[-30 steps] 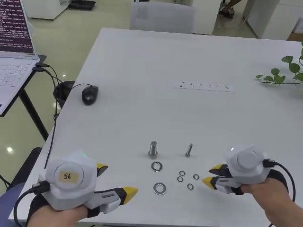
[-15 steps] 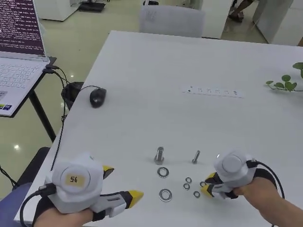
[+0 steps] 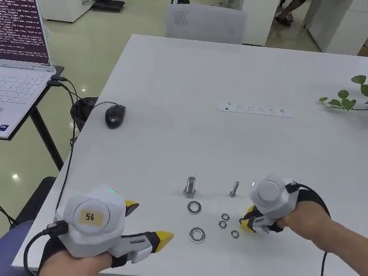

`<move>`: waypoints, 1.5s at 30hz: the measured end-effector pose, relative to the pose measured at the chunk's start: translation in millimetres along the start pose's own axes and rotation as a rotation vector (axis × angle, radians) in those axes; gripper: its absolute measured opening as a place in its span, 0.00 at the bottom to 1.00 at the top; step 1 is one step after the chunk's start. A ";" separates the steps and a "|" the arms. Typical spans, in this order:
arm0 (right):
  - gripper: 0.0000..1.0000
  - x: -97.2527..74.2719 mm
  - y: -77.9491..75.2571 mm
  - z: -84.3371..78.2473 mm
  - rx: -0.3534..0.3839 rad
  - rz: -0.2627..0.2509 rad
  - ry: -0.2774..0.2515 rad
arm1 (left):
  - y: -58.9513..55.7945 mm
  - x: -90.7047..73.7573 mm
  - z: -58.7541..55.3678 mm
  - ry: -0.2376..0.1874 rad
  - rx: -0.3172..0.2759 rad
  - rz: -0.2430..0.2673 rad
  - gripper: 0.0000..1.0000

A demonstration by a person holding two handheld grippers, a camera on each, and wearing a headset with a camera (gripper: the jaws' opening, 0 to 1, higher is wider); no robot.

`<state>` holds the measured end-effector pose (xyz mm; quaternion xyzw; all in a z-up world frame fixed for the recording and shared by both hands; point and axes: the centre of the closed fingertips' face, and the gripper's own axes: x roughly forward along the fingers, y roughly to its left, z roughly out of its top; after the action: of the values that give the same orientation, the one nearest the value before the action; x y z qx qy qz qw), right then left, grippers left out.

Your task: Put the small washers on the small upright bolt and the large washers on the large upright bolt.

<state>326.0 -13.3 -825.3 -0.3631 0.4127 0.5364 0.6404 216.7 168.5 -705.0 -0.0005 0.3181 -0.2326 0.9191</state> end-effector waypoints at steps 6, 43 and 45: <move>0.14 -0.5 -0.8 -0.9 0.026 -0.005 -0.020 | 0.5 0.2 1.8 -0.005 0.000 0.004 0.58; 0.13 -48.1 -61.2 63.4 -0.037 -0.107 -0.110 | 1.7 -3.0 3.9 -0.012 -0.001 0.012 0.57; 0.13 -46.4 -61.1 64.4 -0.052 -0.102 -0.099 | 1.3 -3.8 3.6 -0.012 -0.002 0.014 0.57</move>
<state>391.3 17.4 -755.9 -0.3732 0.3473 0.5310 0.6769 216.7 170.7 -700.2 -0.0005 0.3128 -0.2260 0.9225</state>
